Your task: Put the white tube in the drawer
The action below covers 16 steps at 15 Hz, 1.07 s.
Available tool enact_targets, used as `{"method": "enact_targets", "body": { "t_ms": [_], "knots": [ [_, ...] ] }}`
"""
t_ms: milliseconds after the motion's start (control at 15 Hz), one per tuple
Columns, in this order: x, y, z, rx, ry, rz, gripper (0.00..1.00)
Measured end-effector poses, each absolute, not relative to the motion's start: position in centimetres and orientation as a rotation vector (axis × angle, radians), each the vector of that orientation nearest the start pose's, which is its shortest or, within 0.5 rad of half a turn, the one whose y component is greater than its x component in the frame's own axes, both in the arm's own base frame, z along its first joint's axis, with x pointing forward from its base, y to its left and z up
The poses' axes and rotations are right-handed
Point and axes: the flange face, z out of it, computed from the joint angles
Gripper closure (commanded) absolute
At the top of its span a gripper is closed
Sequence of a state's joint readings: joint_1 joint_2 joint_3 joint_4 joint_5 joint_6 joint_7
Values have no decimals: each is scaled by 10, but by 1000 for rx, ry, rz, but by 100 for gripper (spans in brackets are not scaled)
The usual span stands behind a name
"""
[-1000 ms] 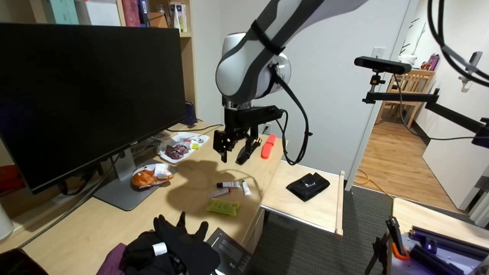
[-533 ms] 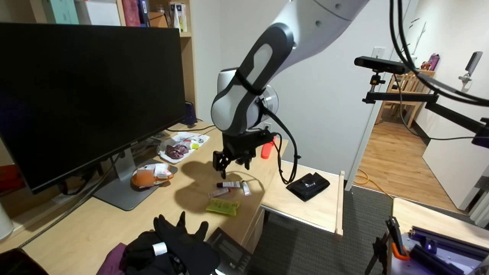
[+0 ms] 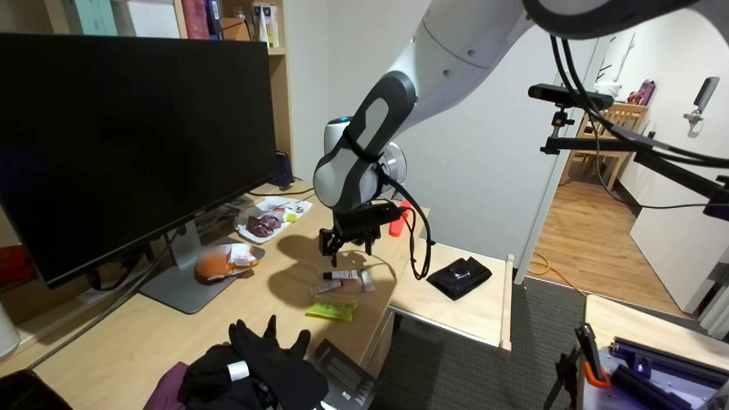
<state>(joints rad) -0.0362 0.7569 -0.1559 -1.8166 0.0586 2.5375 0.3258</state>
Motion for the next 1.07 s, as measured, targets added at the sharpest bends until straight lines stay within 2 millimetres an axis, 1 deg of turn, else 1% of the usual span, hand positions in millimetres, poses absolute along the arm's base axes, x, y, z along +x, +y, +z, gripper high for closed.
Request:
{"method": "enact_targets", "body": {
  "t_ms": [200,400,600,1067],
  "knots": [
    [629,-126,110,-3088,875,47,0],
    [624,-132,99,-3076,904,73,0],
    [623,-137,99,-3068,920,74,0],
    [621,-138,97,-3053,931,82,0]
  ]
}}
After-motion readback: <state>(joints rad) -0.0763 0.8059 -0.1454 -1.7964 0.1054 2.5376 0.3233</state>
